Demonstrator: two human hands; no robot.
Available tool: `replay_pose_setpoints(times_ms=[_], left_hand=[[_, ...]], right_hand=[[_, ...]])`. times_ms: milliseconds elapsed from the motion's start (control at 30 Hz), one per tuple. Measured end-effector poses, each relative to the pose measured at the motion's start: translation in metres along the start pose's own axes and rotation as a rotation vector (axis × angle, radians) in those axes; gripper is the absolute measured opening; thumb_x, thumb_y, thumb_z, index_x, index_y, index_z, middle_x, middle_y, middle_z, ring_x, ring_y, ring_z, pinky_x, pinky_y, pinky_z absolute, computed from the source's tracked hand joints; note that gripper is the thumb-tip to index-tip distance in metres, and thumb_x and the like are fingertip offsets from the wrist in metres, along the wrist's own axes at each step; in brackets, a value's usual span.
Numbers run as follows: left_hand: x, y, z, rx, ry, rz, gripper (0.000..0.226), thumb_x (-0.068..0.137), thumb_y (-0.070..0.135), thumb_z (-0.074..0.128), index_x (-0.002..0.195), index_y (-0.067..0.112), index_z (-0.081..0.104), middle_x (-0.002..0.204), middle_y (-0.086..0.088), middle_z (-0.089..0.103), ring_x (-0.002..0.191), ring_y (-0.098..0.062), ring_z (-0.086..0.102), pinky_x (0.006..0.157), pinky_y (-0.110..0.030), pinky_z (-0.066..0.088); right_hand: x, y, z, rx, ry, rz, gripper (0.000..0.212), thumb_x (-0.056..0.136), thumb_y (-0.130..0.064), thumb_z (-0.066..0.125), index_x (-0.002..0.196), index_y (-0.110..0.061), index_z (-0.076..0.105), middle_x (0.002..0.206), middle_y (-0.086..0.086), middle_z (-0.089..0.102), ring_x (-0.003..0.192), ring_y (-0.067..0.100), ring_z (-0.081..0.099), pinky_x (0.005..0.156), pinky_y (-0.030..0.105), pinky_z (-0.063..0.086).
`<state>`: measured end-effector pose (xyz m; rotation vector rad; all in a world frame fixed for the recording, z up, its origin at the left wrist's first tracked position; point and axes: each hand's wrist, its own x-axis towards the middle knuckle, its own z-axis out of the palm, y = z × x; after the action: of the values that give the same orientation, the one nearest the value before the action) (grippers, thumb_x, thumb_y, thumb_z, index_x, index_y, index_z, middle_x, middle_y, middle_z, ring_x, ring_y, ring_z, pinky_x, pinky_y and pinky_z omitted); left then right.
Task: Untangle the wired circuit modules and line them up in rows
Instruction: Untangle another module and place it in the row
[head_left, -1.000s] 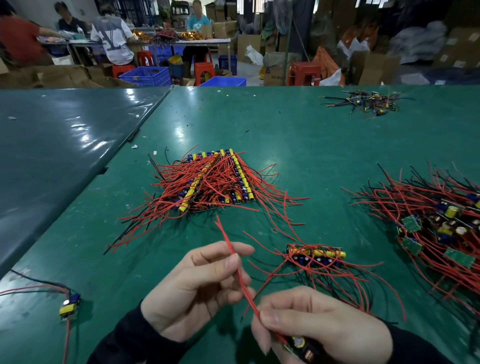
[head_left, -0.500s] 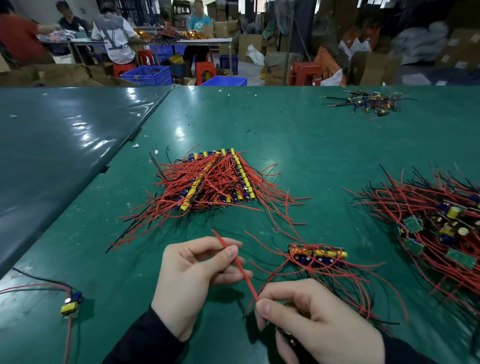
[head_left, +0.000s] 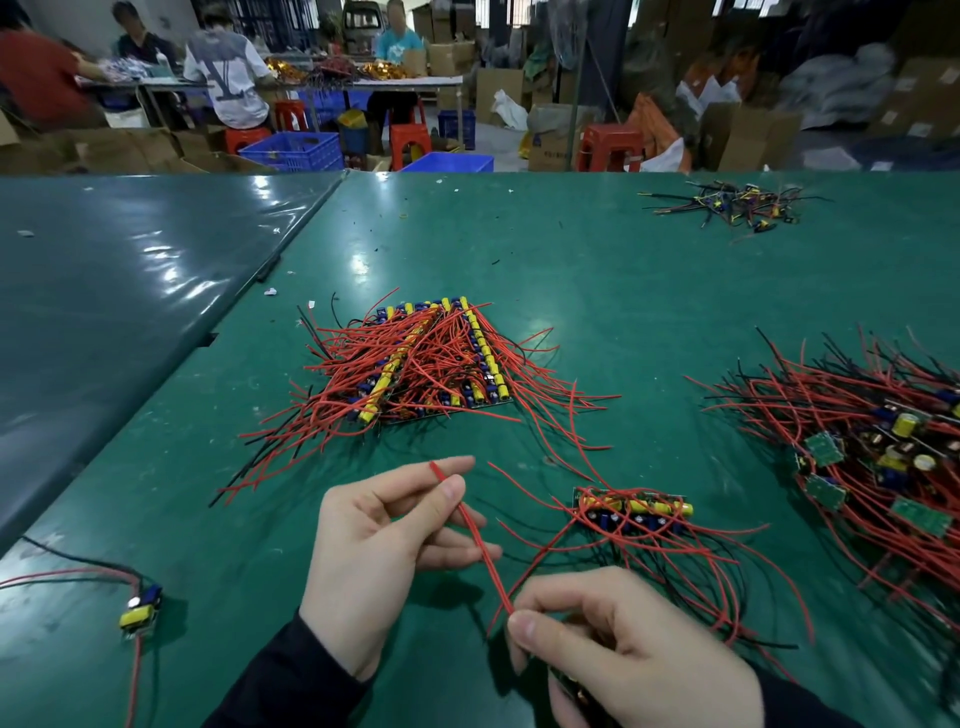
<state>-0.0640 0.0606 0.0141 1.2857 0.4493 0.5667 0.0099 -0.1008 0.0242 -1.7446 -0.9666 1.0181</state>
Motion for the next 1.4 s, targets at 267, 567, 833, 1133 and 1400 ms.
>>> replay_pose_setpoints(times_ms=[267, 567, 833, 1133, 1400], left_hand=[[0.000, 0.003, 0.000, -0.024, 0.026, 0.040, 0.020, 0.071, 0.017, 0.062, 0.084, 0.010, 0.076, 0.062, -0.017, 0.066, 0.054, -0.035, 0.068, 0.044, -0.022, 0.051], [-0.009, 0.001, 0.005, -0.009, -0.138, 0.052, 0.021, 0.077, 0.026, 0.064, 0.068, 0.008, 0.071, 0.060, -0.019, 0.066, 0.061, -0.032, 0.069, 0.043, -0.024, 0.050], [0.000, 0.009, -0.003, -0.286, -0.004, -0.259, 0.031, 0.084, 0.031, 0.050, 0.062, 0.014, 0.064, 0.053, -0.004, 0.058, 0.047, -0.015, 0.063, 0.036, -0.018, 0.046], [0.010, 0.005, -0.013, -0.344, 0.043, -0.583, 0.021, 0.074, 0.025, 0.059, 0.057, 0.012, 0.054, 0.044, 0.003, 0.043, 0.030, -0.007, 0.043, 0.028, -0.008, 0.029], [-0.001, -0.008, -0.001, 0.137, -0.009, -0.114, 0.036, 0.092, 0.015, 0.054, 0.058, 0.004, 0.061, 0.045, -0.010, 0.054, 0.031, -0.020, 0.052, 0.030, -0.016, 0.033]], right_hand=[[0.000, 0.000, -0.001, 0.019, 0.054, 0.016, 0.027, 0.096, -0.023, 0.050, 0.071, -0.021, 0.060, 0.042, -0.005, 0.054, 0.038, 0.010, 0.045, 0.040, 0.018, 0.030], [0.004, 0.012, -0.001, -0.121, 0.228, 0.088, 0.032, 0.094, -0.028, 0.050, 0.066, -0.015, 0.058, 0.041, 0.001, 0.056, 0.035, 0.007, 0.051, 0.041, 0.011, 0.033], [0.003, 0.011, 0.001, 0.001, 0.163, -0.054, 0.025, 0.093, -0.035, 0.052, 0.075, -0.018, 0.058, 0.047, 0.000, 0.058, 0.041, 0.015, 0.056, 0.041, 0.022, 0.042], [0.003, 0.009, 0.007, -0.591, 0.244, -0.571, 0.015, 0.095, -0.034, 0.054, 0.089, -0.025, 0.064, 0.076, -0.010, 0.060, 0.066, 0.005, 0.057, 0.059, 0.025, 0.051], [-0.001, 0.005, 0.006, -0.641, 0.233, -0.777, 0.014, 0.094, -0.024, 0.060, 0.085, -0.016, 0.066, 0.072, -0.005, 0.053, 0.062, 0.007, 0.051, 0.054, 0.016, 0.043]])
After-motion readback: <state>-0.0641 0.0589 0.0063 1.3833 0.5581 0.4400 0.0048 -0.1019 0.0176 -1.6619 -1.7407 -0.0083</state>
